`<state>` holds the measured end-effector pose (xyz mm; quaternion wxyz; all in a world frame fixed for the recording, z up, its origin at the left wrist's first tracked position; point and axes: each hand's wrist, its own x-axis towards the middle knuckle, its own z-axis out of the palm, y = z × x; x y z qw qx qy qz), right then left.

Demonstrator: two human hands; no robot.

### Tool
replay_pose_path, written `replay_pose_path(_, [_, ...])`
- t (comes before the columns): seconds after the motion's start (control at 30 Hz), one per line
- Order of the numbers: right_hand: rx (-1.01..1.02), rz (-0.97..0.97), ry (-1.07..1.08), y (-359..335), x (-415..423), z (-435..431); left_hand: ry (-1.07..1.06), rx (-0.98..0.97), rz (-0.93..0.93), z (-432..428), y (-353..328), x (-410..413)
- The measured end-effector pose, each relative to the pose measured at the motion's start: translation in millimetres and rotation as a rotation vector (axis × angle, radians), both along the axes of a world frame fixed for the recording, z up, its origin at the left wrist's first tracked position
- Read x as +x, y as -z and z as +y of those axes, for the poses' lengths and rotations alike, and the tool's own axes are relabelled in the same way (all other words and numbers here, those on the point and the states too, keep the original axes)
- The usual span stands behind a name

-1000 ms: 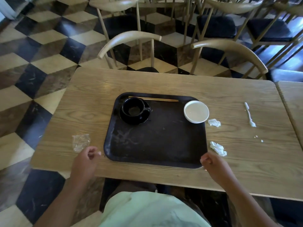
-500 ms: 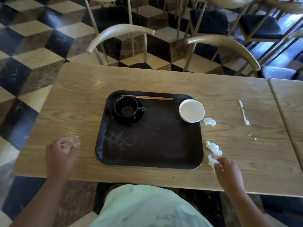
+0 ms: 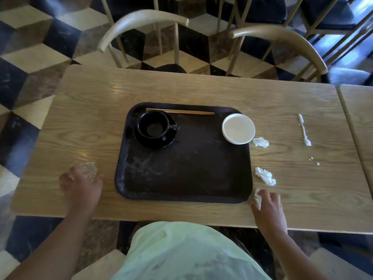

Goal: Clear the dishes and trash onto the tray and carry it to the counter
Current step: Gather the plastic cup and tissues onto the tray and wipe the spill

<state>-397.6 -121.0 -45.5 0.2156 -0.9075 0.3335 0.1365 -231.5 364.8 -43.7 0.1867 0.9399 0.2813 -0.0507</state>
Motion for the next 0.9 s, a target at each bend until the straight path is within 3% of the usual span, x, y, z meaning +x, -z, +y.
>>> replay_pose_path(0.53, [0.083, -0.095, 0.175, -12, 21, -13, 0.061, 0.056, 0.024, 6, 4, 9])
replay_pose_path(0.8, [-0.118, -0.175, 0.174, -13, 53, -39, 0.033, 0.091, 0.036, 6, 6, 21])
replay_pose_path(0.9, [-0.143, -0.124, 0.085, -11, 65, -47, 0.049, 0.012, -0.109, 1, 1, 22])
